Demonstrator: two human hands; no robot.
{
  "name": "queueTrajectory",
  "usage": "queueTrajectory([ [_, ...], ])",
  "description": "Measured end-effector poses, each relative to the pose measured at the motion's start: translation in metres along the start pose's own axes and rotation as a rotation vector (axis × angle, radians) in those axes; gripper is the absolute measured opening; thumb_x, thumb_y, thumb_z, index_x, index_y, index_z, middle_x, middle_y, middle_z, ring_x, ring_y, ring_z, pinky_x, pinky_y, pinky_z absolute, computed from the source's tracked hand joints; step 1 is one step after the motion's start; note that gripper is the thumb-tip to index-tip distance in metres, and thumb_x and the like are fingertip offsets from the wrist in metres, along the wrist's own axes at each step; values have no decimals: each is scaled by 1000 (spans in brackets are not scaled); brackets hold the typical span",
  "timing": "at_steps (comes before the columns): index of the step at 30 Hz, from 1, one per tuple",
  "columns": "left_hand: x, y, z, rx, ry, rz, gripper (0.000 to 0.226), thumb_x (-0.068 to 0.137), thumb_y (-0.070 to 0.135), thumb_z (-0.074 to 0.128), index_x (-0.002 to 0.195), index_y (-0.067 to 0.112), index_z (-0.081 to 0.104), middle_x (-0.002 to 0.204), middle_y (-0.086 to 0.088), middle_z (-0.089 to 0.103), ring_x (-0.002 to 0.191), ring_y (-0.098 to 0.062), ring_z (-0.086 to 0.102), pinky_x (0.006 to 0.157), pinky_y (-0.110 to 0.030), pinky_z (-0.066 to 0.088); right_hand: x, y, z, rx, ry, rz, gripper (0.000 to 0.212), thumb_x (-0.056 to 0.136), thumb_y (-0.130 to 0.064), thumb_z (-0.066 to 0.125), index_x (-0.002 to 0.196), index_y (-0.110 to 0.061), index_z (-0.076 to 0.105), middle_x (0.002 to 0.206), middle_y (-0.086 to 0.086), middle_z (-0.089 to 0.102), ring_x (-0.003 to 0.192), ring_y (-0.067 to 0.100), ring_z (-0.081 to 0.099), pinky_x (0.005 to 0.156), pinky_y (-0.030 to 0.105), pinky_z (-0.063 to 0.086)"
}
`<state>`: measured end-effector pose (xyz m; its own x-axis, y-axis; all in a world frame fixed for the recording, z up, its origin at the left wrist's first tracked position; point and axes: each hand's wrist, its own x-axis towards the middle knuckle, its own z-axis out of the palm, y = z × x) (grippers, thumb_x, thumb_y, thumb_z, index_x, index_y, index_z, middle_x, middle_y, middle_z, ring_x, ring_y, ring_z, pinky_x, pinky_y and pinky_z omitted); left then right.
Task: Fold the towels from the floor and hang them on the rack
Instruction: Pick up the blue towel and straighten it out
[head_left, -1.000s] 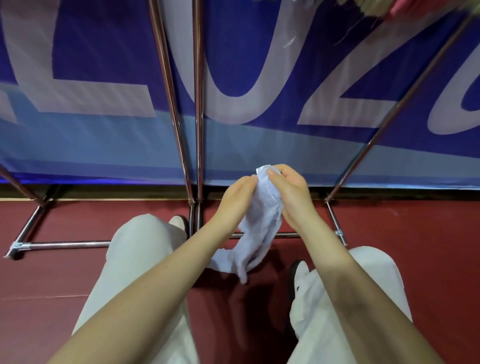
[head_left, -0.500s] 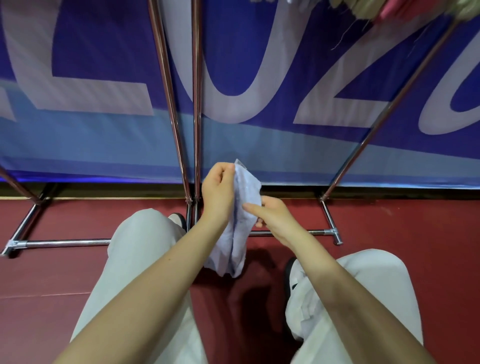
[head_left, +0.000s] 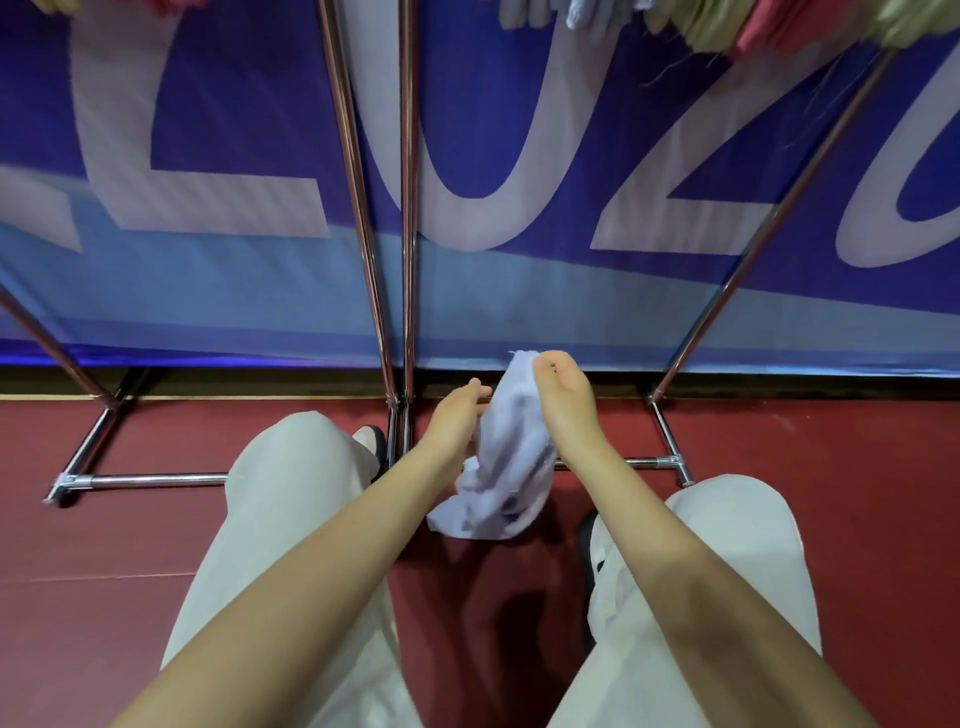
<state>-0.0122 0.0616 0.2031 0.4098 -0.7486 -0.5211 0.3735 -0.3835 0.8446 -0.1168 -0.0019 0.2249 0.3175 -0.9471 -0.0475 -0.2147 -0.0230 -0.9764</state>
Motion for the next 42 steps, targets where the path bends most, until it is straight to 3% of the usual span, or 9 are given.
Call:
queueTrajectory([
  [4,-13,-11,7,-57,-99,-31,45,101,47,36,100,15,67,91,-5,69,85,-17,62,74,-28,47,-12,0,-10,-152,-144,-83,24,91,-10,51,70,-21,55,68,-10,52,59,-3,45,57,8,35],
  [10,-20,-18,4,-45,-174,50,41,100,44,43,100,15,71,84,1,71,82,-13,63,78,-26,46,-18,3,-23,-230,-203,-66,11,90,-11,54,82,-15,61,77,-13,57,69,-1,49,60,7,37],
  [17,-20,-15,7,-67,26,120,25,99,26,48,83,14,64,74,0,64,70,-13,57,61,-24,43,-21,11,-16,-226,-205,-44,12,88,-12,57,79,-19,59,75,-9,56,69,1,49,61,10,38],
  [21,-17,-9,2,258,212,425,31,102,19,39,83,14,63,79,7,61,74,-2,53,65,-14,38,-20,18,-15,-247,-256,-36,11,87,-13,58,77,-18,60,62,-3,42,56,7,38,54,17,34],
  [23,-16,-9,-2,454,180,540,33,102,19,39,81,11,62,77,7,59,72,-3,52,65,-14,38,-19,20,-15,-224,-223,-51,11,87,-12,59,78,-17,61,60,-4,42,57,6,38,54,13,35],
  [26,-10,-15,-9,703,87,599,41,103,19,40,62,15,42,60,4,43,58,-11,40,61,-31,31,-16,22,-18,-204,-180,-67,6,88,-10,59,83,-12,63,63,-1,45,59,6,41,56,6,36],
  [29,-11,-16,-13,668,-41,558,43,103,20,40,60,18,34,59,5,36,57,-9,33,60,-29,28,-16,27,-19,-204,-214,-55,11,88,-10,60,79,-15,61,59,-7,42,55,2,38,56,9,35],
  [36,-16,-18,-22,492,-174,428,22,102,24,44,82,14,47,75,9,44,70,-4,41,65,-15,36,-17,35,-14,-221,-283,-90,7,89,-12,58,86,-13,64,65,-4,50,56,0,43,54,8,35],
  [42,-2,-16,-38,533,-12,579,15,93,11,56,86,16,68,81,17,64,75,7,57,69,-9,39,-14,44,-9,-253,-295,-77,7,90,-12,59,89,-14,66,72,1,58,64,4,49,59,14,39],
])
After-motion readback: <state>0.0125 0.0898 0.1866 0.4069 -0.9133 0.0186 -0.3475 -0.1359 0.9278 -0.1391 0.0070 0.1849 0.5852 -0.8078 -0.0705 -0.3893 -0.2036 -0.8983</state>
